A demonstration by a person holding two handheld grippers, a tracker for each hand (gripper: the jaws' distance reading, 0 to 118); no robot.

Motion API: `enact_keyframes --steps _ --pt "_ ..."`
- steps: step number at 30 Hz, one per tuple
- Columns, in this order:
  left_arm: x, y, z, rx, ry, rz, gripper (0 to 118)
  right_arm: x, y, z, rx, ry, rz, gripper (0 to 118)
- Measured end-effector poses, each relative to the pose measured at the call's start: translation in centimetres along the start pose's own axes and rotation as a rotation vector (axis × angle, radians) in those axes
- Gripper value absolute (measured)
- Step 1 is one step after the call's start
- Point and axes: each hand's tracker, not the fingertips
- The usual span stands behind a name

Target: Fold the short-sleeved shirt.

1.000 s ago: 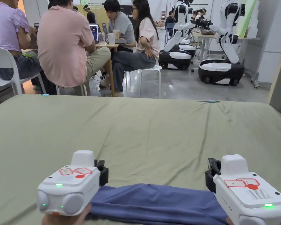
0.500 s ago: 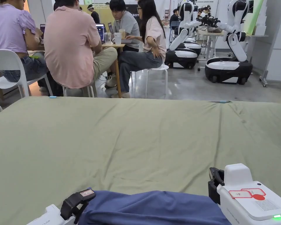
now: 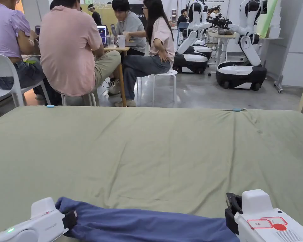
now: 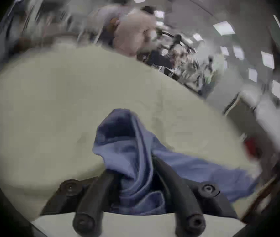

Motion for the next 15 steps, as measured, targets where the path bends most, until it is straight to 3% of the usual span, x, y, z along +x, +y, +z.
enact_keyframes --steps 2,5,11,15 --pt "2.8 0.6 1.7 0.049 0.052 -0.227 7 0.5 -0.3 0.3 0.005 -0.002 -0.02 0" --pt "8.5 0.7 4.1 0.154 0.033 -0.424 7 0.7 -0.8 0.5 0.001 0.0 -0.035 0" --pt "20.7 -3.2 3.8 0.151 -0.088 -0.659 6 1.5 -1.7 1.5 -0.009 0.013 -0.054 0" --pt "25.0 -7.8 1.2 0.068 -0.103 -0.753 6 2.2 -2.2 1.8 -0.025 0.019 -0.047 0"
